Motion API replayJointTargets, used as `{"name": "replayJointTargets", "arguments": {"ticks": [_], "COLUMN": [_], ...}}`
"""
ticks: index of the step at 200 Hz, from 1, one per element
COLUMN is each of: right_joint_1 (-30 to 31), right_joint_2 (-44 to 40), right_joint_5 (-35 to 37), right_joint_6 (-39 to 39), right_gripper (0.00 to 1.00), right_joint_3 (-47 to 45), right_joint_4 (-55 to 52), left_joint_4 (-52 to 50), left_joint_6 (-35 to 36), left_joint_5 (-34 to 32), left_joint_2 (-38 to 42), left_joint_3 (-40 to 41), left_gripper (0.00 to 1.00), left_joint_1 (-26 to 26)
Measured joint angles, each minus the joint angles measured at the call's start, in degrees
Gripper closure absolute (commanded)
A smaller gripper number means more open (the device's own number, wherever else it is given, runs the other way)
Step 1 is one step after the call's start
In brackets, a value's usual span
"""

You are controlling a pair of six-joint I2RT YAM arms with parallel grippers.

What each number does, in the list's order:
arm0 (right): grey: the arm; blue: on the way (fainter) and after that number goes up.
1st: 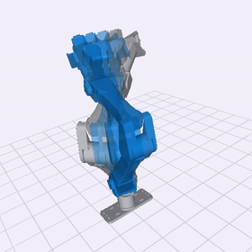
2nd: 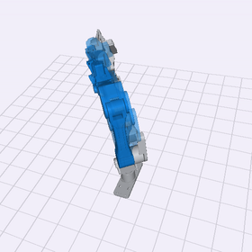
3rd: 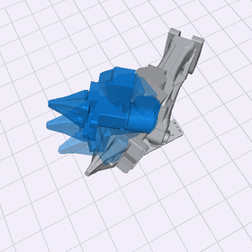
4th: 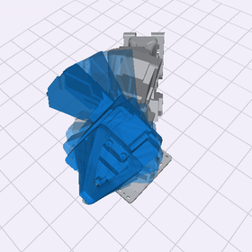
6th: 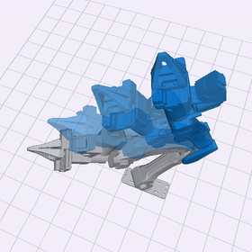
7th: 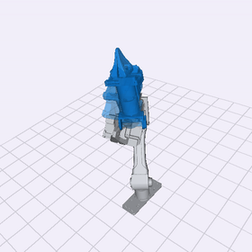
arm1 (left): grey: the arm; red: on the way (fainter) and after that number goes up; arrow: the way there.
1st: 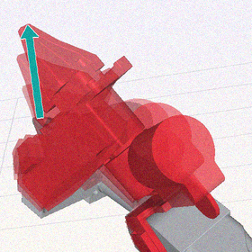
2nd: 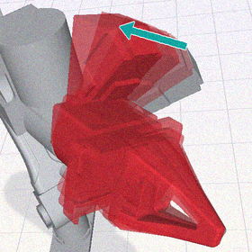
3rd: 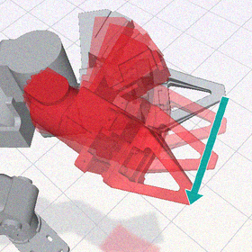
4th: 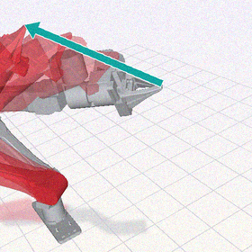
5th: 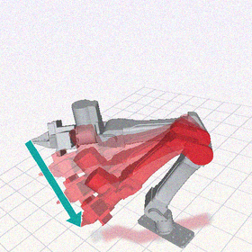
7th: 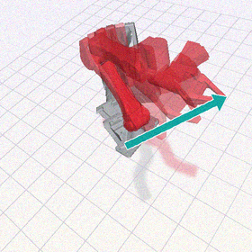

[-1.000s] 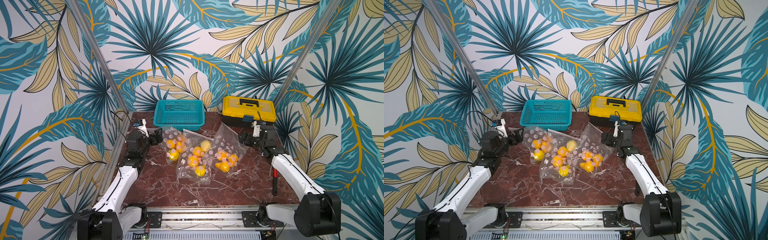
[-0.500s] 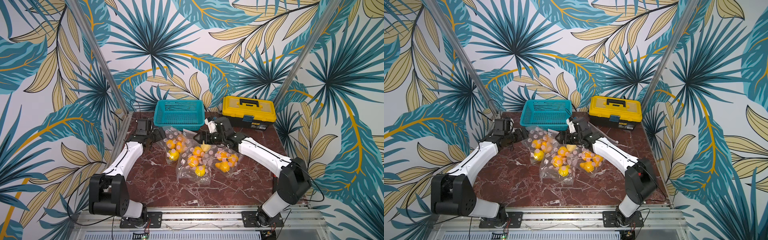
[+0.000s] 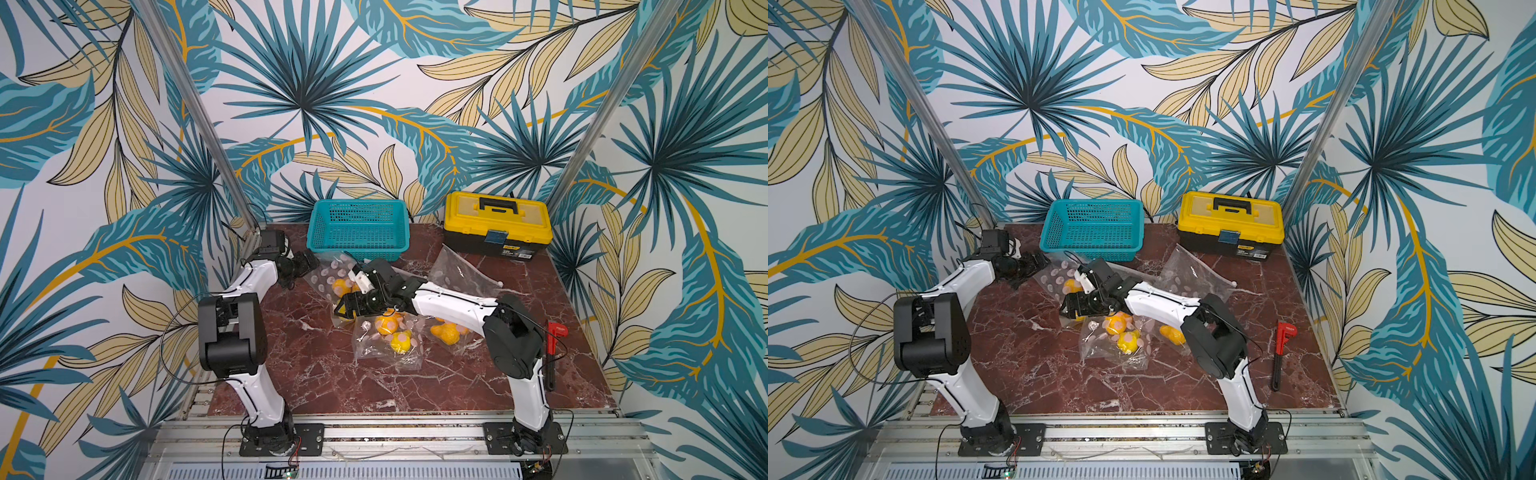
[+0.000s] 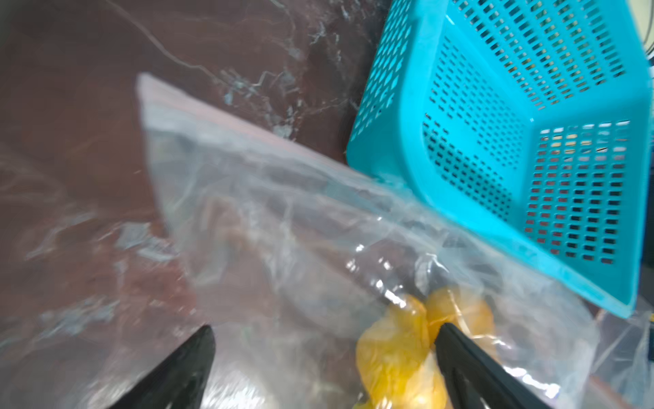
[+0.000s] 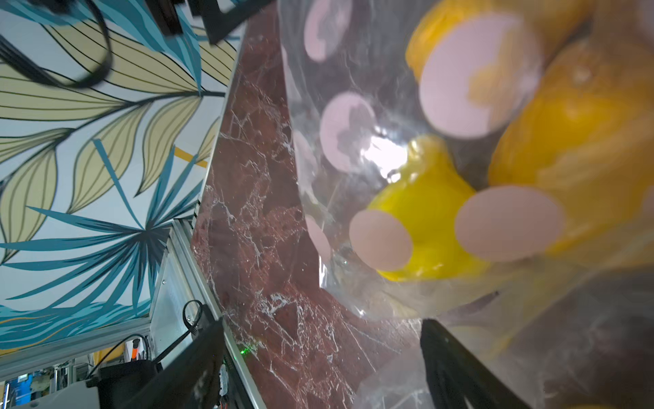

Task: Open the zip-top bag and take out the pear
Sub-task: Move the zipper food storage bag to the center of the board.

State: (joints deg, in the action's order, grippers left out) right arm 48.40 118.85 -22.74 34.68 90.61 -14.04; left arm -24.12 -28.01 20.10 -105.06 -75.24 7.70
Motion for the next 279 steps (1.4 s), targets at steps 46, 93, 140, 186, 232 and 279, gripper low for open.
{"name": "replayJointTargets", "arguments": {"ticks": [46,93,140,186,232,279], "right_joint_1": [0.2,-5.3,-16.7,-24.6,-27.3,-27.3], "right_joint_2": [-0.2,-6.6,-16.5,-21.3,-26.4,-36.2], "right_joint_5": [3.6,8.7,12.6,16.2,19.1,10.5], "right_joint_6": [1.0,1.8,1.3,-2.2,-5.9,-13.8], "right_gripper": [0.16,0.17,0.17,0.17,0.11,0.1], "right_joint_3": [-5.0,-17.3,-28.7,-32.7,-30.8,-27.3], "right_joint_4": [-1.3,-2.7,-3.1,-6.8,-11.3,-6.8], "left_joint_4": [3.0,4.0,4.1,3.1,1.1,0.7], "left_joint_6": [-1.2,-0.1,2.7,8.2,16.3,28.0], "left_joint_5": [3.8,6.3,10.1,14.9,19.6,31.3], "left_joint_2": [-2.3,-1.0,6.7,14.1,21.5,27.4], "left_joint_3": [-0.2,0.6,4.0,5.6,5.6,4.9], "left_gripper": [0.69,1.0,1.0,1.0,1.0,1.0], "left_joint_1": [0.0,0.0,-0.6,-3.1,-7.3,-8.8]}}
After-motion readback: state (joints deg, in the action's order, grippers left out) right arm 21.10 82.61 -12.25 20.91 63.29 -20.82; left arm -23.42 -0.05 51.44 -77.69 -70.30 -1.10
